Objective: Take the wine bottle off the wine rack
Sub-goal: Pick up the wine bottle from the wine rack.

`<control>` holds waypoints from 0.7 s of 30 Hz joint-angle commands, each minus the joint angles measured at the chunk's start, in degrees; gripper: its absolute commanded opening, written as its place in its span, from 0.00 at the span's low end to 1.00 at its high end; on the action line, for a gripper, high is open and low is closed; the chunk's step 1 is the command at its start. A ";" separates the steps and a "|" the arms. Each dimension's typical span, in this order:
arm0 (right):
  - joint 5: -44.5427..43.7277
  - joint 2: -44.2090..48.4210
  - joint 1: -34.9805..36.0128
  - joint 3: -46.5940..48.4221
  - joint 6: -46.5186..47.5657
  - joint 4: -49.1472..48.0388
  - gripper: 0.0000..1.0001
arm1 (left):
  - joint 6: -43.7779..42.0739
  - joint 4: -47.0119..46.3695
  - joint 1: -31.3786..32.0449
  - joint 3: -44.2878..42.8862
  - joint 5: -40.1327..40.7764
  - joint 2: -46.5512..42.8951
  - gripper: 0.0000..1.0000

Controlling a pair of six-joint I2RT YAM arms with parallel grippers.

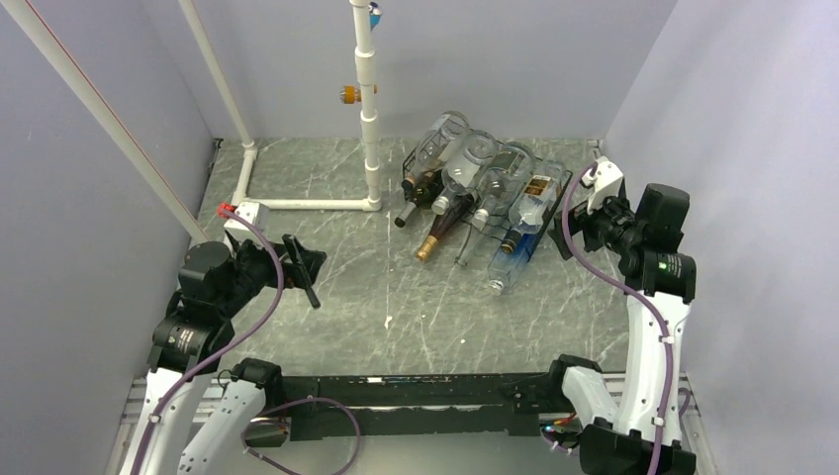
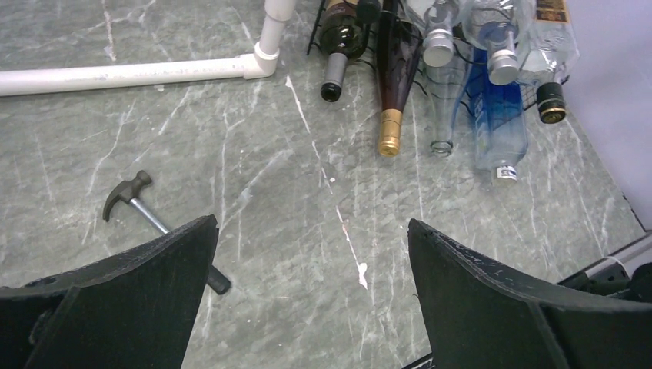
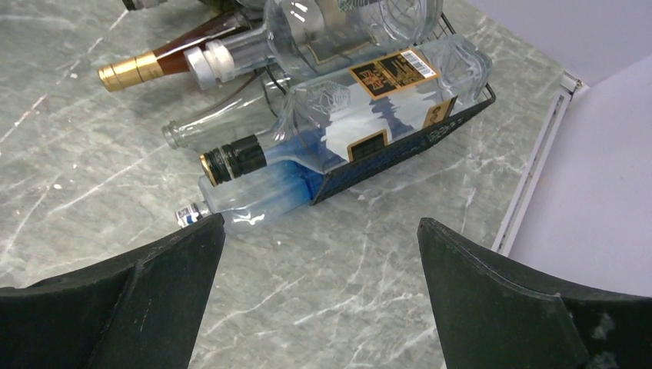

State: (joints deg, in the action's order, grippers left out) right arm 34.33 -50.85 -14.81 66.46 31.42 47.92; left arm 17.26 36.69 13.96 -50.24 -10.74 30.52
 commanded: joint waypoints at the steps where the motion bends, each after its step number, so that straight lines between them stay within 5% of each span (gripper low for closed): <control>1: 1.83 -0.50 0.95 3.11 -3.08 -2.93 1.00 | 0.58 -3.72 0.19 -0.21 -4.97 0.06 0.99; 13: -16.39 2.80 3.76 -0.42 -11.34 -5.91 1.00 | 3.88 -2.83 0.19 -0.55 -10.34 1.78 0.99; 21: -4.84 4.06 0.44 -6.27 -11.20 -8.43 1.00 | 2.40 -4.04 0.58 2.99 -9.83 -0.75 0.99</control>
State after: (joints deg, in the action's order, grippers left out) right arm 24.64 -47.86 -14.09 62.30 21.39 42.57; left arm 20.23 35.07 14.20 -48.47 -19.66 31.16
